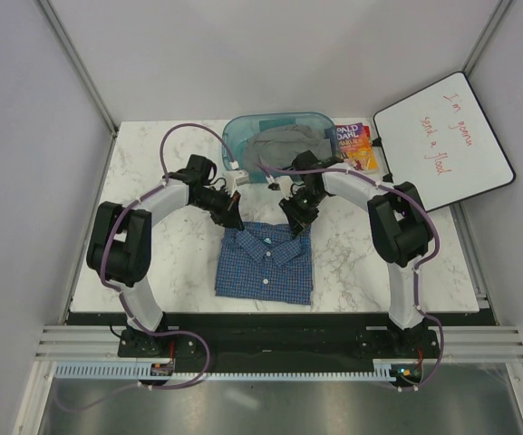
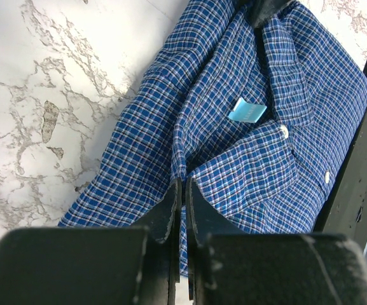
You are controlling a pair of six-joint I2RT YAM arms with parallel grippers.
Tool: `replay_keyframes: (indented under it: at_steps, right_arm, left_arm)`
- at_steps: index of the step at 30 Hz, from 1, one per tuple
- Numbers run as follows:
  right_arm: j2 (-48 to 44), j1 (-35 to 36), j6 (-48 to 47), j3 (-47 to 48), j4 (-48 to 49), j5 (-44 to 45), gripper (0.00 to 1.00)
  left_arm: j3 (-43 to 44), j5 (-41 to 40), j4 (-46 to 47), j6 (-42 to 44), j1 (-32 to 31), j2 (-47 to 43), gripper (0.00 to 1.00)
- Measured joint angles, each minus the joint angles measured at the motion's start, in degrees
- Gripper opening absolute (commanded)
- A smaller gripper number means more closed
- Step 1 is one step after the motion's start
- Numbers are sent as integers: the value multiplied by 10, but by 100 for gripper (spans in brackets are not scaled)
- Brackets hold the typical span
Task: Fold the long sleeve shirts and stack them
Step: Neatly place the folded shirt to the corner
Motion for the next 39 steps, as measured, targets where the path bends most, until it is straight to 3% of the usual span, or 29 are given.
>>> replay_keyframes:
  at_steps: [1,4,17,26,35,38,39]
  right_arm:
    - [0,0,1,0,-1,-2,8]
    - [0,1,3,0,-2,-6,0]
    - [-47,1,9,44,-13,-2,0]
    - [-44,0,11,44,27,51,0]
    - [9,0,49,37,110,76,0]
    - [18,0,65,37,123,79,9]
    - [18,0,71,37,126,83,24]
  left_arm:
    - [0,0,0,0,0,0,2]
    - [0,0,0,0,0,0,2]
    - [4,-8,-5,10,1,-22,2]
    - [7,-47,15,11,7,-28,2]
    - [8,-94,57,10,15,52,3]
    - [15,-105,57,4,15,71,14]
    - [19,-107,56,1,17,71,27]
